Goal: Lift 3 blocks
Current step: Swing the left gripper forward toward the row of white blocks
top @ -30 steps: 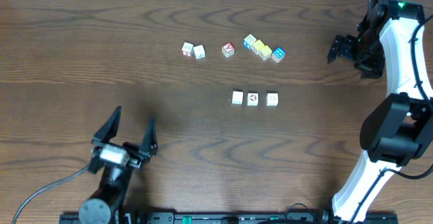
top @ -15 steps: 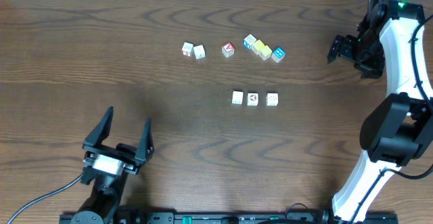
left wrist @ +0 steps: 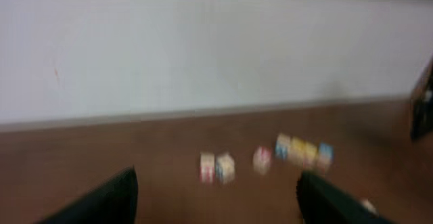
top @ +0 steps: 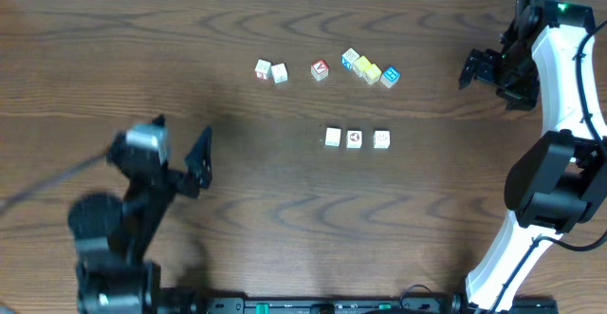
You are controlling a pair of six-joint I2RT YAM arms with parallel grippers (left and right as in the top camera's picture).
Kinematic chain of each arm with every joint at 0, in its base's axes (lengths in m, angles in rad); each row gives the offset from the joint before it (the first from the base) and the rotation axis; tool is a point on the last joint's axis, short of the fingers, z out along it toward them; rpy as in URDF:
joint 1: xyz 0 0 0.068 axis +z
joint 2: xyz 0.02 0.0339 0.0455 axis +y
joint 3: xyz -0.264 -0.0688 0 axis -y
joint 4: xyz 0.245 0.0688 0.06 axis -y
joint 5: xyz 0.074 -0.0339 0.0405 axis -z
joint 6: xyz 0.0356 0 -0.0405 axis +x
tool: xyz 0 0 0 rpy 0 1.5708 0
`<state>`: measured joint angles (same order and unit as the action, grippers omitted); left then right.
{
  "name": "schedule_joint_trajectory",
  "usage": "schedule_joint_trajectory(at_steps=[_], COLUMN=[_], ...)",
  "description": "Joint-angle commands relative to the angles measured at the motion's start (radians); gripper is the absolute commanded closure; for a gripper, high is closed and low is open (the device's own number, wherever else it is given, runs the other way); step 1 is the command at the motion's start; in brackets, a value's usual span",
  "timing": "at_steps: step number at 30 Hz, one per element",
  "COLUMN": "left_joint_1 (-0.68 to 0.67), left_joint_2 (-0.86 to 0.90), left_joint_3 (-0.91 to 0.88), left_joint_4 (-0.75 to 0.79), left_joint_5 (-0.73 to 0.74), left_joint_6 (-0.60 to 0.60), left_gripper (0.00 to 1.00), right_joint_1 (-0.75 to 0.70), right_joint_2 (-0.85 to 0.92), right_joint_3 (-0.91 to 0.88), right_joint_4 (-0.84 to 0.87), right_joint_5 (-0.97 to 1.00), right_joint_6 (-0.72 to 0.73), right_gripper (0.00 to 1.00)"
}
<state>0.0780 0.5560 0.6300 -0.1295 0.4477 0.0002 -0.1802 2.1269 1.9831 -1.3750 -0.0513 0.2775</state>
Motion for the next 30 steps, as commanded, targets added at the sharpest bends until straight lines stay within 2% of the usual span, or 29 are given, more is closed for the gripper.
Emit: schedule_joint_trajectory(at_steps=[1, 3, 6, 11, 14, 16, 21, 23, 25, 30], left_joint_1=[0.004, 0.004, 0.004, 0.004, 0.004, 0.004, 0.004, 0.004, 0.004, 0.004], left_joint_2=[0.127, 0.19, 0.238, 0.247, 0.247, 0.249, 0.323, 0.37, 0.417, 0.478], left_joint_3=[0.138, 0.193, 0.216, 0.216, 0.228, 0.254, 0.415, 0.479, 0.528, 0.536], left_joint_4=[-0.096, -0.145, -0.116, -0.079, -0.09, -0.143, -0.425, -0.52, -0.585, -0.592], left_joint_5=[0.042, 0.148, 0.302, 0.352, 0.327, 0.26, -0.031, -0.095, -0.104, 0.009], left_joint_6=[0.036, 0.07, 0.07, 0.071, 0.07, 0.071, 0.071, 0.071, 0.071, 0.07], left_gripper=[0.25, 0.25, 0.25, 0.25, 0.25, 0.25, 0.25, 0.25, 0.25, 0.25], right_joint_1=[0.001, 0.001, 0.001, 0.001, 0.0, 0.0, 0.001, 0.001, 0.001, 0.001], right_joint_2=[-0.021, -0.021, -0.021, -0.021, -0.021, -0.021, -0.021, -0.021, -0.021, -0.021], right_joint_3=[0.014, 0.014, 0.014, 0.014, 0.014, 0.014, 0.014, 0.014, 0.014, 0.014], right_joint_4=[-0.001, -0.001, -0.001, -0.001, -0.001, -0.001, -0.001, -0.001, -0.001, -0.001], right_joint_5=[0.01, 0.01, 0.01, 0.01, 0.01, 0.01, 0.01, 0.01, 0.01, 0.009], right_joint_6=[0.006, 0.006, 0.006, 0.006, 0.006, 0.006, 0.006, 0.006, 0.006, 0.006], right_gripper=[0.01, 0.01, 0.01, 0.01, 0.01, 0.01, 0.01, 0.01, 0.01, 0.01])
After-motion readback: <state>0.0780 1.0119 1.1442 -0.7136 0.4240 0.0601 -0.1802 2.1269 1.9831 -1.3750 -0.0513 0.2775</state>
